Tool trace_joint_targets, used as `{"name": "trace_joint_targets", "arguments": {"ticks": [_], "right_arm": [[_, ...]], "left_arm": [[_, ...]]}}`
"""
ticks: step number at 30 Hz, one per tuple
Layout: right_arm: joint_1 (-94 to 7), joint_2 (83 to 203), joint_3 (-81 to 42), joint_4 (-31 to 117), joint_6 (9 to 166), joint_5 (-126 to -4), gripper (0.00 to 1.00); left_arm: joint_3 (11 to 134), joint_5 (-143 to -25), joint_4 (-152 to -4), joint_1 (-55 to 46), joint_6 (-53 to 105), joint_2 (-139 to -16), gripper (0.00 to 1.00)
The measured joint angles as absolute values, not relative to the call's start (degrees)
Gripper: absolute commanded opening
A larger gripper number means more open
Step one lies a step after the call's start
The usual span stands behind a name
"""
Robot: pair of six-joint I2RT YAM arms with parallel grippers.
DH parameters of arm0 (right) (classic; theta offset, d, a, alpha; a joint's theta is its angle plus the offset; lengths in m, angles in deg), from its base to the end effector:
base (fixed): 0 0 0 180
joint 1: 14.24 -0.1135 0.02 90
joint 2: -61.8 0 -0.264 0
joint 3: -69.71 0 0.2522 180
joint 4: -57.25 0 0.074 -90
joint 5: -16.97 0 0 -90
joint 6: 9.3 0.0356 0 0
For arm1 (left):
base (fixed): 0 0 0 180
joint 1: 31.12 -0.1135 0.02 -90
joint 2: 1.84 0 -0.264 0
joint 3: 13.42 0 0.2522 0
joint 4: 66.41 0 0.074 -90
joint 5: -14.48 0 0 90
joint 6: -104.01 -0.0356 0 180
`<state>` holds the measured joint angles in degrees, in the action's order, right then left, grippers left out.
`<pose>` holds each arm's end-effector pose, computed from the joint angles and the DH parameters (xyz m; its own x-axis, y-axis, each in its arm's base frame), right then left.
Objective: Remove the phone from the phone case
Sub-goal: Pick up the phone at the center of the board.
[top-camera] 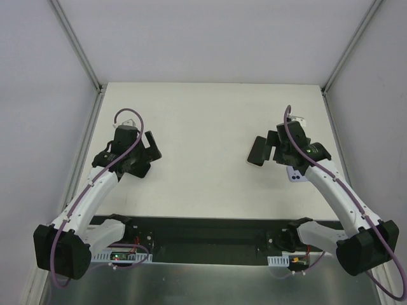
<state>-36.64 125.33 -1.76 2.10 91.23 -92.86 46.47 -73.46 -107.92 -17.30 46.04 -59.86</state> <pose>0.2127 0.0746 0.3058 -0.6936 -0.0999 -0.7134 -0.0190 0.9925 -0.1206 0.2107 -0.0505 0.2758 -0.6375 -0.3890 -0.6650 -0.1490 0.9091 -0.3890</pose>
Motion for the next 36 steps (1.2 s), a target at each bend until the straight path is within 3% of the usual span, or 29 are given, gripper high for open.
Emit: {"name": "trace_joint_targets", "arguments": {"ticks": [9,20,36], "right_arm": [[-36.9,126.7,-1.7,3.0,92.5,-92.8,0.96],[-41.0,147.3,-15.2,1.7,98.4,-95.7,0.96],[-42.1,156.8,-15.6,4.5,99.2,-93.5,0.96]], "left_arm": [[47.6,-73.5,-108.1,-17.3,44.8,-61.0,0.99],[48.1,-74.3,-109.3,-17.3,44.6,-64.5,0.99],[49.1,-77.0,-111.1,-17.3,44.5,-66.5,0.99]]}}
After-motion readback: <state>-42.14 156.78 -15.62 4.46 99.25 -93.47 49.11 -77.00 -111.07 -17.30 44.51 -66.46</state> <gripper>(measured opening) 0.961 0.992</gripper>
